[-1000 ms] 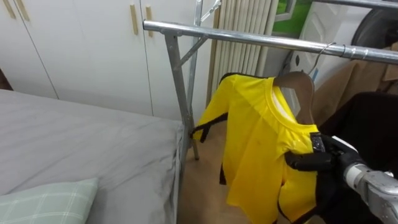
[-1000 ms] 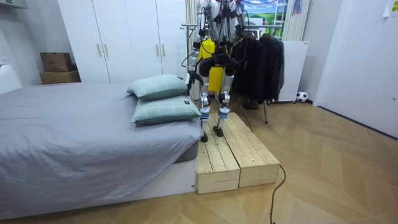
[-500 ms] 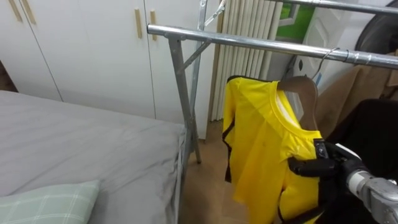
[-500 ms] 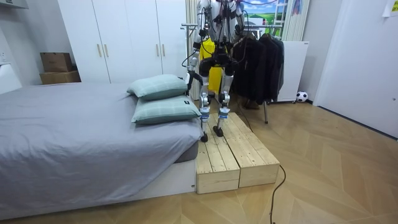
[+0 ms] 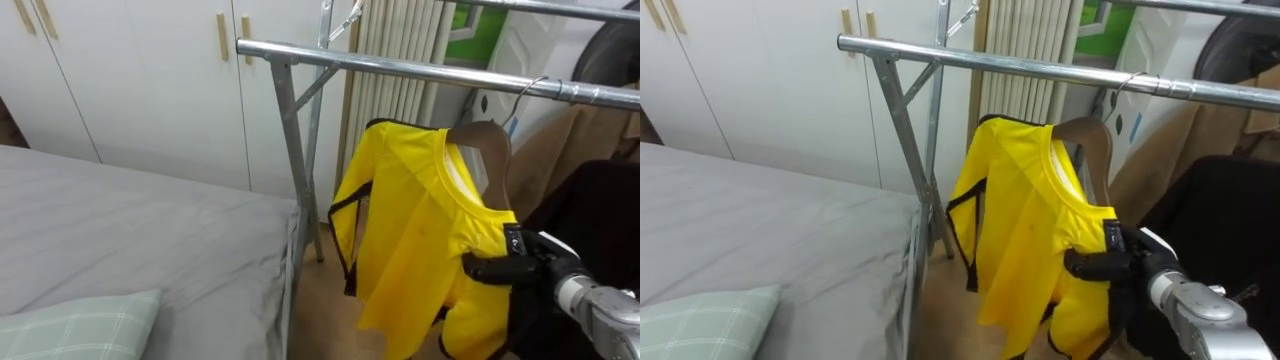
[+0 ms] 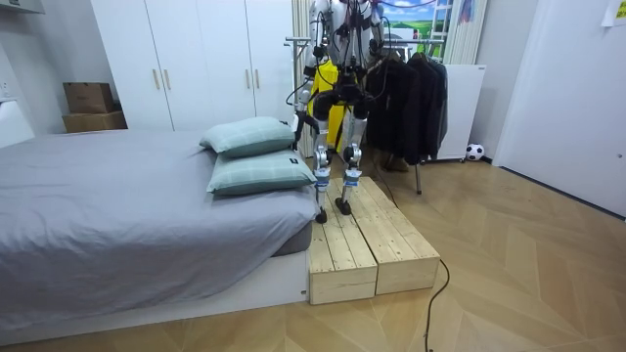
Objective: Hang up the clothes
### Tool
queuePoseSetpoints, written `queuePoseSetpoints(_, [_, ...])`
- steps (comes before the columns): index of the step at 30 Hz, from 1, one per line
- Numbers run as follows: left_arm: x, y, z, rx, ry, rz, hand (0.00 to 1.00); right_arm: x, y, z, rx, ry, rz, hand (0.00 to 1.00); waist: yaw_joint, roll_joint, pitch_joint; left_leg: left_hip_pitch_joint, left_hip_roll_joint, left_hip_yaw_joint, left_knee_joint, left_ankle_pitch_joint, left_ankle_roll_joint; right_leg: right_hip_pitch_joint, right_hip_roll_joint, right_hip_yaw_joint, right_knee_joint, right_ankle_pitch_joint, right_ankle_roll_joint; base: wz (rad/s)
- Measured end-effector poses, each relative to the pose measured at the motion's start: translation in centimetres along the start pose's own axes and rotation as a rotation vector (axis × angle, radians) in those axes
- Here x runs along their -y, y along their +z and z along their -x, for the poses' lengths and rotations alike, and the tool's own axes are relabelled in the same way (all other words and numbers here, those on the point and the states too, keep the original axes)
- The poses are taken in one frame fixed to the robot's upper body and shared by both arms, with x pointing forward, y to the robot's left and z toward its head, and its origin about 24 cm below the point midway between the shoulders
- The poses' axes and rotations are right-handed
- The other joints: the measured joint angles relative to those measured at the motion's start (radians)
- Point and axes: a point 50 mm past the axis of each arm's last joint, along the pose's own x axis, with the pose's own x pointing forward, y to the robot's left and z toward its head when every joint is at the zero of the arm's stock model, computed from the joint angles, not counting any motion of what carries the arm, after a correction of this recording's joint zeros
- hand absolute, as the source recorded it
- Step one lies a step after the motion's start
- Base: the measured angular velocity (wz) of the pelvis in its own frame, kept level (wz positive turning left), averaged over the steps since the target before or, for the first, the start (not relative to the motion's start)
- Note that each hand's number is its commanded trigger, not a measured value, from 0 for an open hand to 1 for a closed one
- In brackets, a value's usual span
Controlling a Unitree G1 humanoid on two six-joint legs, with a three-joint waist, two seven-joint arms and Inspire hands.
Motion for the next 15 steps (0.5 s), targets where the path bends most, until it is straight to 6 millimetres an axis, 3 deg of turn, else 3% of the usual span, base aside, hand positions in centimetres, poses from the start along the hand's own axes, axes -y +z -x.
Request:
queuePoseSetpoints(9, [0.0, -0.05, 0.0, -0.003, -0.021, 0.009, 0.0, 0.67, 0.09, 0.11, -0.009, -0.06, 0.066, 0.0, -0.003, -0.005, -0.0053, 0.006, 0.001, 0.0, -0.002, 0.0, 0.0, 0.001, 0.0, 0.001, 0.001, 0.0, -0.001, 0.0])
queuePoseSetpoints(15, [-0.08, -0.01, -0.01, -0.001, -0.023, 0.006, 0.0, 0.85, 0.03, 0.12, -0.013, -0.097, 0.081, 0.0, -0.013, -0.011, -0.0022, 0.006, 0.001, 0.0, -0.004, 0.0, 0.0, -0.001, 0.001, 0.003, 0.001, 0.0, -0.001, -0.01])
